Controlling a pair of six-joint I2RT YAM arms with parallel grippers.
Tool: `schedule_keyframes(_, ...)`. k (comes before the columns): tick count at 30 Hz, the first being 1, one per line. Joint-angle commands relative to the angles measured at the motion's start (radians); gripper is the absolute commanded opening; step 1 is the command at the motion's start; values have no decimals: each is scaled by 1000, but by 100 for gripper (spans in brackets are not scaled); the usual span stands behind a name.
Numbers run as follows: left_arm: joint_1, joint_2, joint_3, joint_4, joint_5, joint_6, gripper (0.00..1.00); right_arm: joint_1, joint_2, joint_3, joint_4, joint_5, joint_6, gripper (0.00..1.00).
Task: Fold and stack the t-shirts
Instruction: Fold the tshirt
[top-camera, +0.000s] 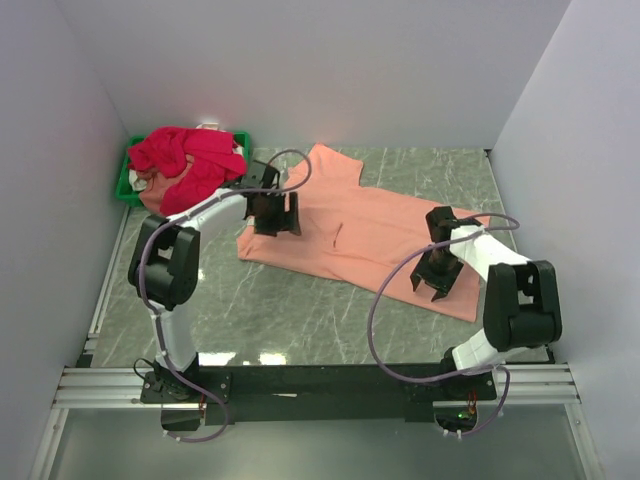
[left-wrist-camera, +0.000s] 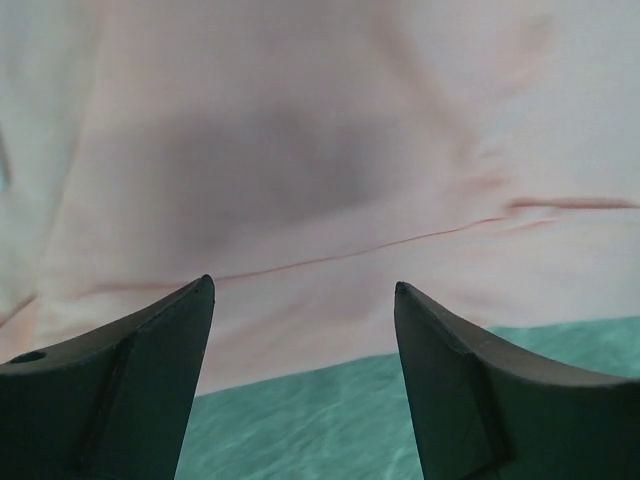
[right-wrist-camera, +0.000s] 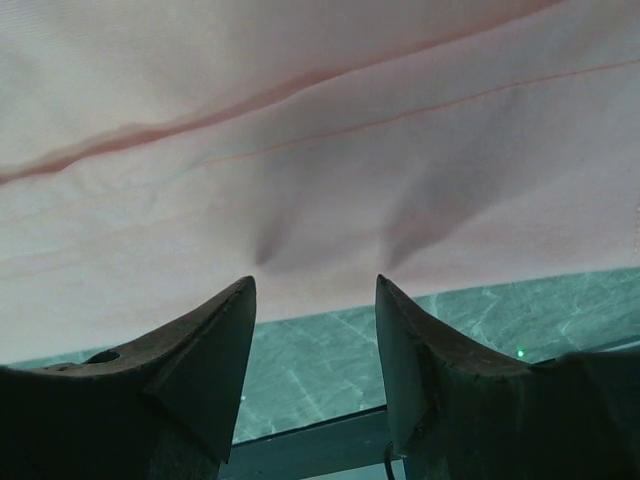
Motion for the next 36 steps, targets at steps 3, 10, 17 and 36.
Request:
schedule_keyframes(3, 32, -44, -178, 94, -38, -3, 78, 0, 87, 54, 30, 63, -20, 59)
schedule_keyframes(10, 69, -39, -313, 127, -125, 1, 77, 2, 193, 112, 36, 106, -45, 58)
schedule_keyframes(17, 138, -128, -423, 112, -197, 15, 78, 0, 304, 235, 13, 134, -71, 59)
schedule_keyframes(36, 140, -162, -379, 89, -186, 23, 78, -70, 149, 284, -68, 143, -103, 59)
